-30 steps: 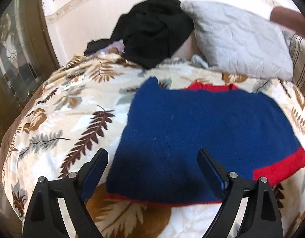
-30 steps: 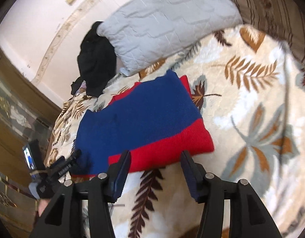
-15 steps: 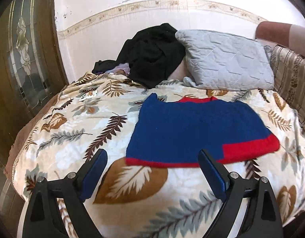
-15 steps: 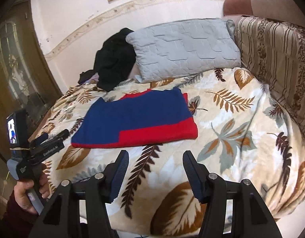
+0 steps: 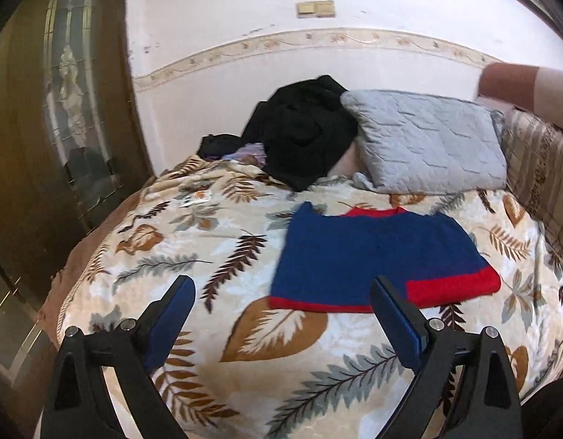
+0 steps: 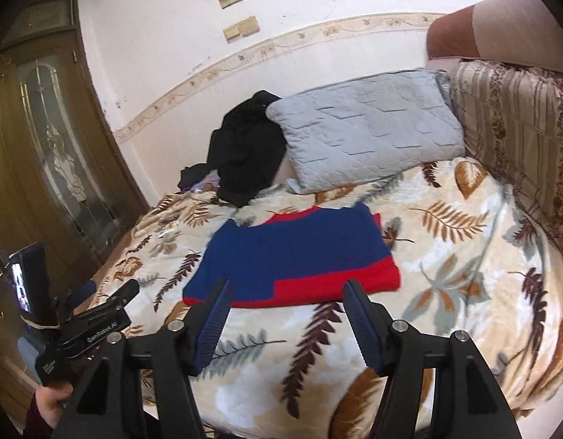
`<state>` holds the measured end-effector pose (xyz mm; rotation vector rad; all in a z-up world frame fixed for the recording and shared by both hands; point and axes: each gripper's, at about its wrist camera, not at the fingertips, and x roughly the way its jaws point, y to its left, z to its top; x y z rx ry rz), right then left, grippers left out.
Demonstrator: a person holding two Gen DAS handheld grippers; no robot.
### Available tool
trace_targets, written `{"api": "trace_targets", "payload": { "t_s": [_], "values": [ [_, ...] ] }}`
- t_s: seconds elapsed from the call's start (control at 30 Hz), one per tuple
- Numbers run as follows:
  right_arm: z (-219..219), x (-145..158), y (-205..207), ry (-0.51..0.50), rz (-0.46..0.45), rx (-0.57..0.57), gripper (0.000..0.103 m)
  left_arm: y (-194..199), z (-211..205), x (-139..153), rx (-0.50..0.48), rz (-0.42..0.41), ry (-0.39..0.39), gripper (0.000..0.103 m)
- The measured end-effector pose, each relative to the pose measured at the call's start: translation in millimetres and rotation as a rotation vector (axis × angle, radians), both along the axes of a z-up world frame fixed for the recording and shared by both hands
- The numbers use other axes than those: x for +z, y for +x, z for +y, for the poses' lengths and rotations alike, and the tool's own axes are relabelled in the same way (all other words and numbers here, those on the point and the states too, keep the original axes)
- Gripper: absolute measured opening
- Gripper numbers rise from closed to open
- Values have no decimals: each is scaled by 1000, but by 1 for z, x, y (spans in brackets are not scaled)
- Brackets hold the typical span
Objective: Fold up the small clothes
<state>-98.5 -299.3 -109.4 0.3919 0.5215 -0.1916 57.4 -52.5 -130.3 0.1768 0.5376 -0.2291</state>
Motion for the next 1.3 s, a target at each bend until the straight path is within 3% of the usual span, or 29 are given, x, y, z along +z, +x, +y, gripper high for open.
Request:
{"api": "trace_targets", "payload": {
  "t_s": [0.77,1.3],
  "values": [
    [50,-6,34,-51,38,72,67,9,46,-2,84,6,-41,96],
    [32,-63,41,-13,122,36,67,12,22,-46,53,75,33,96]
  ]
}}
